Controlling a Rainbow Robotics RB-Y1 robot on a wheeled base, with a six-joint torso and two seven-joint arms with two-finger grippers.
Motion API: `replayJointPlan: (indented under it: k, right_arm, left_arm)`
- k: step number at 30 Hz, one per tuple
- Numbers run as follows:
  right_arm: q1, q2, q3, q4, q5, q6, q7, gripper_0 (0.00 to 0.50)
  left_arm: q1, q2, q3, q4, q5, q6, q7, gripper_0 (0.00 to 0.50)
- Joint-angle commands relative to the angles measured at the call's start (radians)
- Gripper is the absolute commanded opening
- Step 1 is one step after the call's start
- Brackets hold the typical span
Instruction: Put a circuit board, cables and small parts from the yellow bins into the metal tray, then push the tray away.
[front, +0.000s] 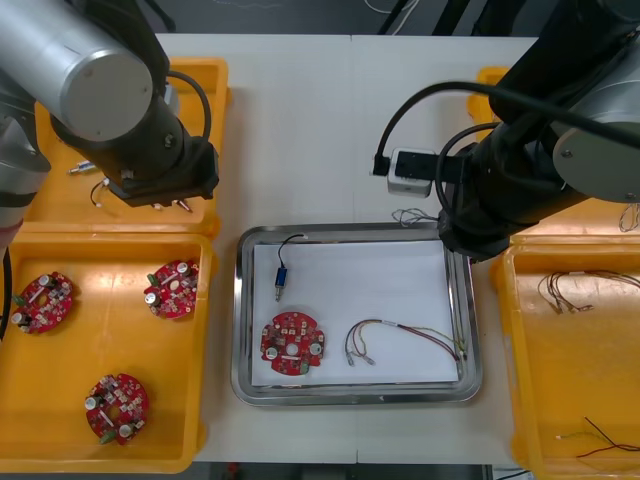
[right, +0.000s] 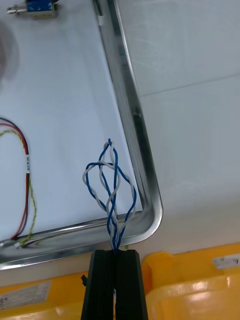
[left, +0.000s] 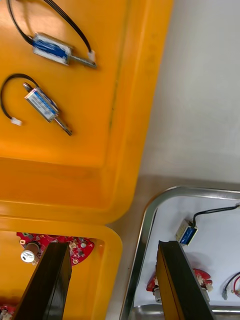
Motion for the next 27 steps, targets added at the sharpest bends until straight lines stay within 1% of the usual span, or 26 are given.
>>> replayJointPlan:
  k: [1,4,6,9,13,15,18,21,24,27]
  right_arm:
    - [-0.031,0.008,0.030,0.031,0.008,-0.029,0.095,0.000]
    - [-0.031,0.031,0.050,0.067,0.005,-0.044,0.167,0.000]
    - [-0.031,0.043,0.067,0.084,0.016,-0.055,0.198,0.000]
    - [-0.031,0.060,0.105,0.097,0.056,-0.078,0.219,0.000]
    - [-0.031,0.091,0.173,0.108,0.142,-0.101,0.215,0.000]
    - [-0.031,0.103,0.194,0.120,0.157,-0.106,0.215,0.000]
    - [-0.031,0.123,0.223,0.159,0.165,-0.124,0.219,0.000]
    - [-0.030,0.131,0.266,0.185,0.185,-0.164,0.219,0.000]
    - [-0.030,0.134,0.306,0.191,0.211,-0.216,0.215,0.000]
    - [-0.030,0.135,0.325,0.191,0.231,-0.239,0.219,0.000]
  left_arm:
    - [-0.043,0.056,0.076,0.026,0.004,0.008,0.077,0.500]
    - [-0.045,0.064,0.095,0.063,-0.009,0.008,0.077,0.500]
    - [-0.045,0.064,0.107,0.092,-0.019,0.008,0.075,0.500]
    - [-0.046,0.064,0.116,0.129,-0.036,-0.024,0.069,0.500]
    - [-0.052,0.064,0.116,0.190,-0.069,-0.084,0.066,0.500]
    - [-0.055,0.064,0.116,0.220,-0.074,-0.108,0.065,0.500]
    - [-0.061,0.062,0.116,0.276,-0.068,-0.140,0.062,0.500]
    - [-0.069,0.064,0.118,0.332,-0.042,-0.171,0.060,0.500]
    - [-0.092,0.064,0.116,0.388,-0.022,-0.191,0.060,0.500]
    - [-0.107,0.064,0.116,0.433,-0.003,-0.202,0.058,0.500]
